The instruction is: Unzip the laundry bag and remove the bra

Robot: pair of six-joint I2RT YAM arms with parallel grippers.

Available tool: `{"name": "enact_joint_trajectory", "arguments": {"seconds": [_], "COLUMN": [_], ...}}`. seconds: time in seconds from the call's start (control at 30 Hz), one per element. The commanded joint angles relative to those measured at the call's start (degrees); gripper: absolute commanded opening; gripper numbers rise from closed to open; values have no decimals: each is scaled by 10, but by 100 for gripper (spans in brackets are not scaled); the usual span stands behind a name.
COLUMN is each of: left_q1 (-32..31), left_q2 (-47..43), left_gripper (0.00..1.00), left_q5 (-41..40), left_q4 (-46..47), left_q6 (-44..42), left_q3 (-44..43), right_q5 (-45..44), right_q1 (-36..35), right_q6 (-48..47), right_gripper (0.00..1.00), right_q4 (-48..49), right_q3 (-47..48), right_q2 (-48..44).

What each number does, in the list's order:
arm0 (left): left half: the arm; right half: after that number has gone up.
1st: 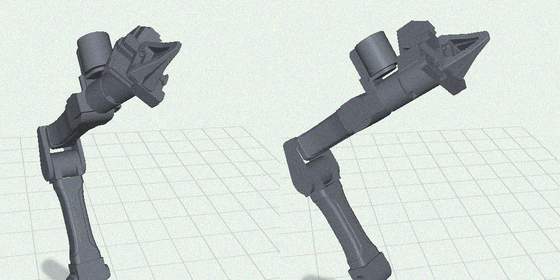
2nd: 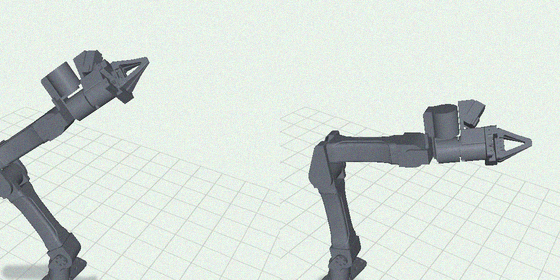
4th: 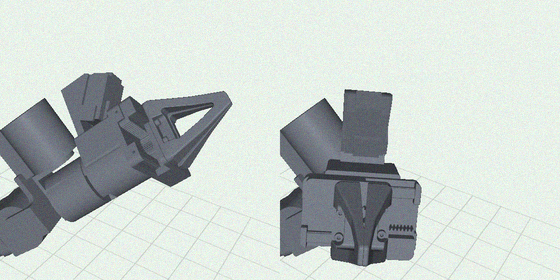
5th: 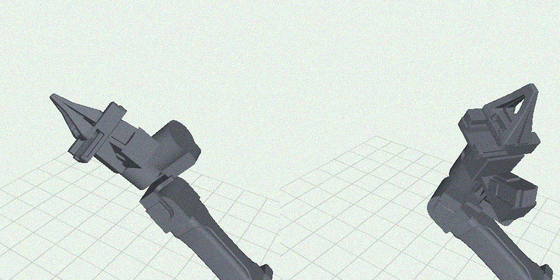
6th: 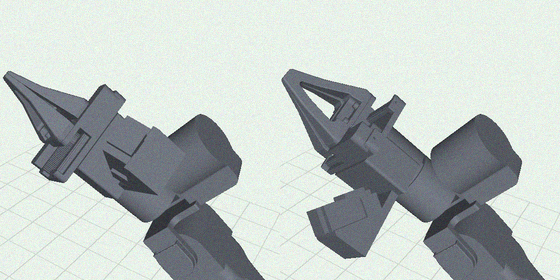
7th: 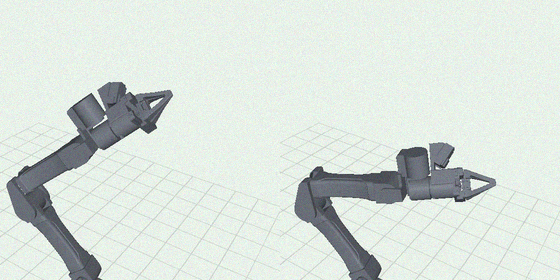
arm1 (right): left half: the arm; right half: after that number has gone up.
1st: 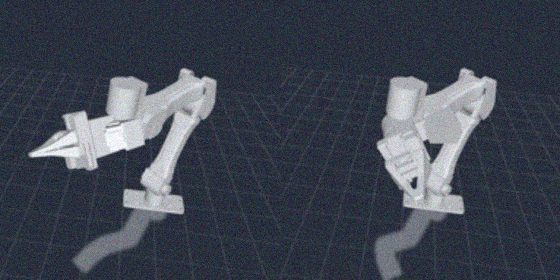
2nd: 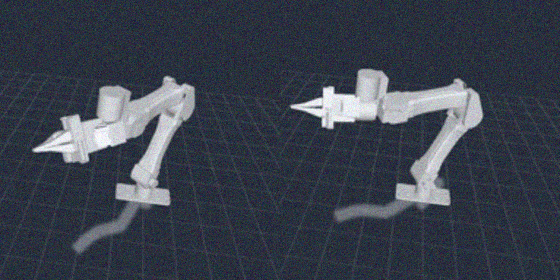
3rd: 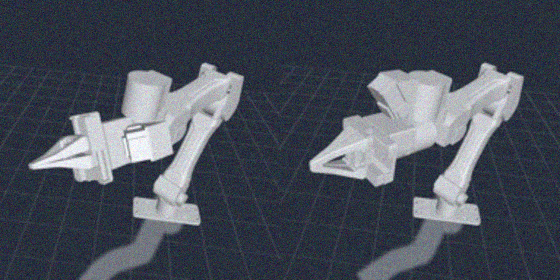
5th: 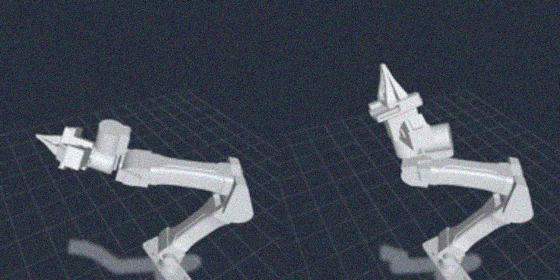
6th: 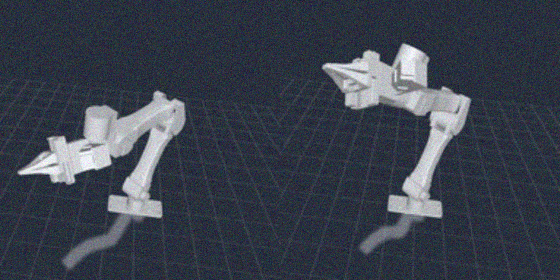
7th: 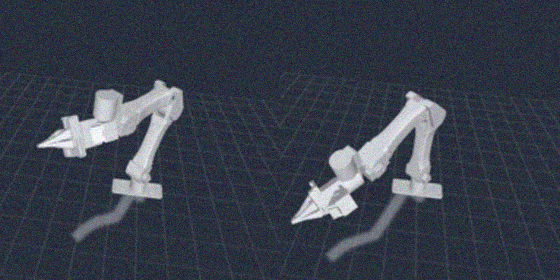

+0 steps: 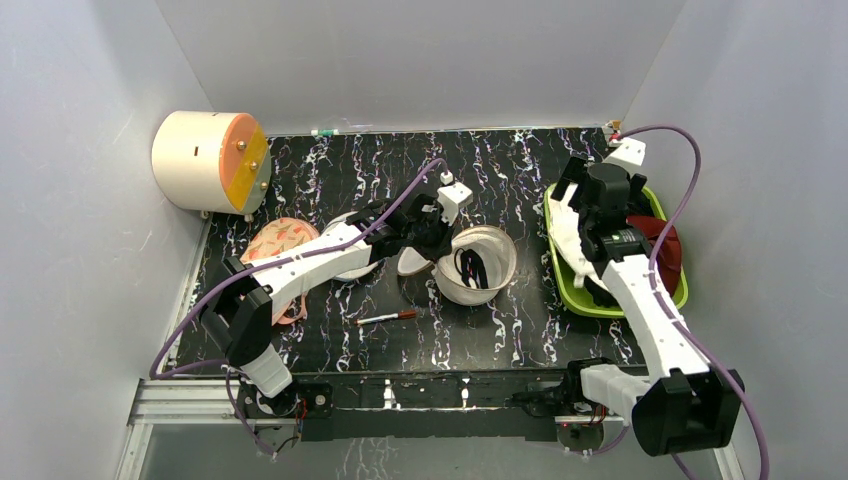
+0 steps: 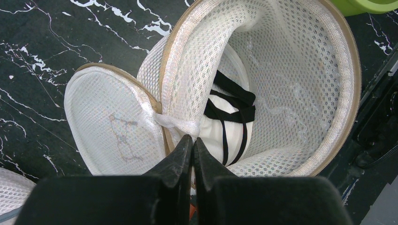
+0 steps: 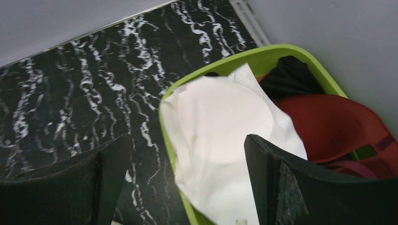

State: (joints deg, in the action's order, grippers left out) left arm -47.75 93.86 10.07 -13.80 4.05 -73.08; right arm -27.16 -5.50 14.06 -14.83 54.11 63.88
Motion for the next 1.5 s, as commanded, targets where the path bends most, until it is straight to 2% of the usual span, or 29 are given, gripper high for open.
{"name": "enact_joint_trajectory", "arguments": {"seconds": [0.0, 0.13, 0.2, 0.37, 0.57, 0.7, 0.8, 0.9, 1.0, 1.1, 1.27, 1.4, 1.47], "left_q1": [-2, -2, -2, -2, -2, -2, -2, -2, -1, -1, -1, -2, -2], "left_q2": [-32, -33, -33, -31, -31, -33, -34, -35, -37, -36, -39, -37, -38], "left_gripper": [0, 0, 0, 0, 0, 0, 0, 0, 0, 0, 0, 0, 0], "left_q5": [10, 13, 14, 11, 12, 13, 13, 12, 4, -7, -1, 9, 14], "left_q4": [0, 1, 1, -1, 3, 7, 8, 7, 9, 9, 17, 22, 21], "left_q6": [-1, 1, 1, 1, 2, 3, 4, 4, 4, 2, 4, 8, 10], "left_q3": [-3, -4, -4, -4, -2, 0, 0, 1, 4, 5, 11, 12, 9], "right_q5": [126, 72, 88, 183, 401, 544, 614, 591, 521, 474, 421, 471, 467], "right_q1": [2, 1, 2, 1, 2, 0, -25, -91, -170, -216, -232, -232, -232], "right_q6": [8, 9, 16, 38, 74, 123, 144, 145, 135, 137, 161, 151, 140], "right_gripper": [90, 94, 94, 95, 95, 84, 65, 59, 52, 44, 27, 27, 28], "right_q4": [20, 4, 4, 13, 72, 100, 127, 135, 130, 123, 94, 96, 87], "right_q3": [4, -1, -8, -21, -26, -31, -54, -86, -121, -145, -183, -202, -203], "right_q2": [-37, -42, -42, -44, -61, -45, -42, -49, -58, -70, -72, -31, -14]}}
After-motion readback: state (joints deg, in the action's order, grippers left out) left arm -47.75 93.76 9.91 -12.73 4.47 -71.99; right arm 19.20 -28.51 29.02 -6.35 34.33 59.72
